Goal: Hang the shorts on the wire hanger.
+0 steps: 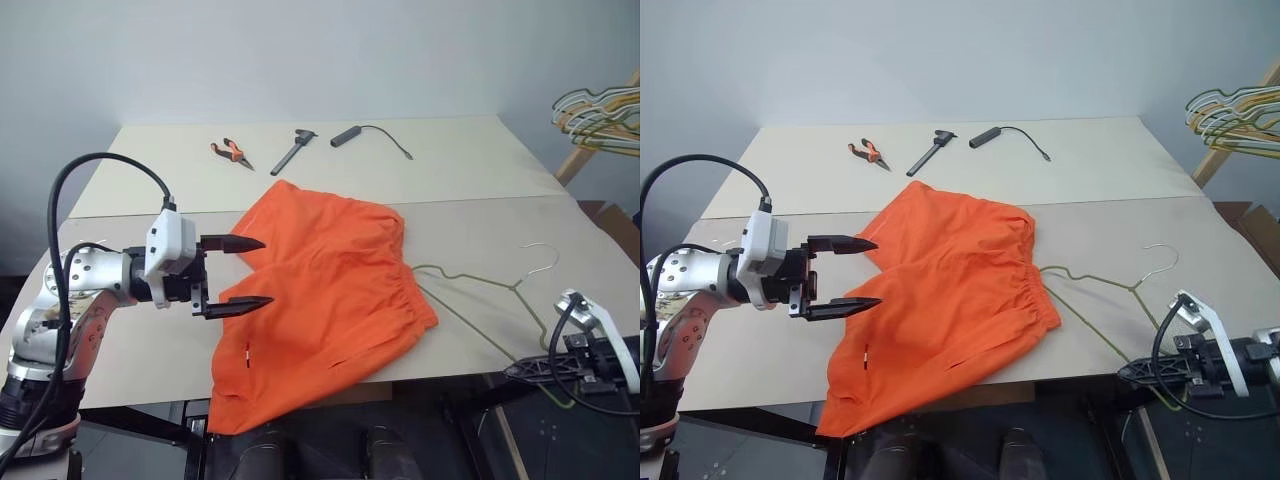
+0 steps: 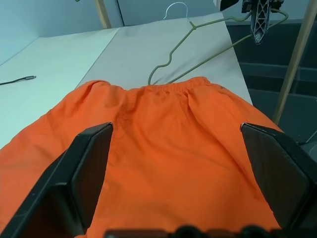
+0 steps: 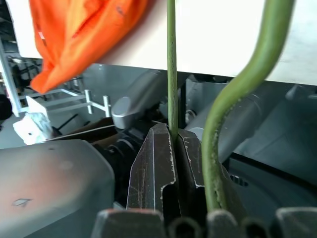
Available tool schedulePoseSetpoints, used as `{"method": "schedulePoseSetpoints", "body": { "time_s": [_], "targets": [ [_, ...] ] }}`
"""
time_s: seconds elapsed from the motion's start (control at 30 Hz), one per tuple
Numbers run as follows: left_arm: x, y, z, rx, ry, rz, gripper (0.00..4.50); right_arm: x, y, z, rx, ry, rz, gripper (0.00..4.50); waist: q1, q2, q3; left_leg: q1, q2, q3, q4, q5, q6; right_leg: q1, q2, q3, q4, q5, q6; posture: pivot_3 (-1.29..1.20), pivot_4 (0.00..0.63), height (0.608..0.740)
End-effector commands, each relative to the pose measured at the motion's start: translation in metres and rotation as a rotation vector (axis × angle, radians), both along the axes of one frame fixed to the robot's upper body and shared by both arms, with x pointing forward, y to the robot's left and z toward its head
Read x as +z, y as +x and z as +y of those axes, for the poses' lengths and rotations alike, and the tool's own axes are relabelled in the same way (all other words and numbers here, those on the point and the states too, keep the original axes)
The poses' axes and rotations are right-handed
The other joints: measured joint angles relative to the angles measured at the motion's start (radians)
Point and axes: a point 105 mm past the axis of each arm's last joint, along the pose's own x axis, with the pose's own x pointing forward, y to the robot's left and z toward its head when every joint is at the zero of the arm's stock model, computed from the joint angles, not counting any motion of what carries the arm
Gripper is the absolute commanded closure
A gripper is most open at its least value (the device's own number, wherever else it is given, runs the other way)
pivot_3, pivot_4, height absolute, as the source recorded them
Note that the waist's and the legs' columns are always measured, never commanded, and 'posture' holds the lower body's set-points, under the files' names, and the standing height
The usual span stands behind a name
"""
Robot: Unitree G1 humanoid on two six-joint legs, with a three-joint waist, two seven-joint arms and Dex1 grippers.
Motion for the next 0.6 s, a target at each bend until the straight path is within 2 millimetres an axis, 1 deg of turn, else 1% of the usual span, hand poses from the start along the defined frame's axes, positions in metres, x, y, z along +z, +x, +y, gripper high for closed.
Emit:
{"method": "schedulePoseSetpoints", "body": {
  "time_s": [0.03, 0.17, 0.3, 0.43, 0.5, 0.57, 0.6],
  "targets": [
    [0.011, -0.004, -0.001, -0.019, 0.009, -0.045, 0.02, 0.014, 0.003, 0.008, 0.039, 0.062, -0.045, 4.5, 0.0, 0.0, 0.0, 0.0, 0.0, 0.0, 0.0, 0.0, 0.0, 0.0, 0.0, 0.0, 0.0, 0.0, 0.0, -0.03, 0.123, 0.74],
    [0.011, -0.004, 0.0, -0.016, 0.012, -0.046, 0.02, 0.018, 0.005, 0.009, 0.041, 0.085, -0.065, 4.5, 0.001, 0.0, 0.0, 0.0, 0.0, 0.0, 0.0, 0.0, 0.0, 0.0, 0.0, 0.0, 0.0, 0.0, 0.0, -0.03, 0.12, 0.74],
    [0.01, -0.006, -0.001, -0.017, 0.015, -0.046, 0.02, 0.019, -0.006, 0.018, 0.115, 0.112, -0.045, 4.5, 0.002, 0.0, 0.0, -0.001, 0.0, 0.0, 0.0, 0.0, 0.0, -0.001, 0.0, 0.0, 0.0, 0.0, 0.0, -0.03, 0.118, 0.74],
    [0.01, -0.006, 0.0, -0.018, 0.02, -0.048, 0.02, 0.02, -0.021, 0.024, 0.178, 0.138, -0.012, 4.5, 0.003, 0.0, 0.0, -0.002, 0.0, 0.0, 0.0, 0.0, 0.0, -0.002, 0.0, 0.0, 0.0, 0.001, 0.001, -0.03, 0.111, 0.74],
    [0.009, -0.007, 0.0, -0.02, 0.024, -0.048, 0.02, 0.017, -0.028, 0.027, 0.21, 0.132, 0.002, 4.5, 0.003, 0.0, 0.0, -0.003, 0.0, 0.0, 0.0, 0.0, 0.0, -0.002, 0.0, 0.0, 0.0, 0.001, 0.003, -0.03, 0.11, 0.74],
    [0.009, -0.007, 0.0, -0.023, 0.025, -0.047, 0.02, 0.012, -0.03, 0.027, 0.213, 0.115, 0.015, 4.5, 0.004, 0.0, 0.0, -0.003, 0.0, 0.0, 0.0, 0.0, 0.0, -0.002, 0.0, 0.0, 0.0, 0.003, 0.006, -0.03, 0.109, 0.74],
    [0.009, -0.007, -0.001, -0.025, 0.026, -0.047, 0.02, 0.009, -0.027, 0.027, 0.198, 0.112, 0.013, 4.5, 0.004, 0.0, 0.0, -0.003, 0.0, 0.0, 0.001, 0.0, 0.0, -0.002, 0.0, 0.0, 0.0, 0.003, 0.005, -0.03, 0.108, 0.74]
  ]
}}
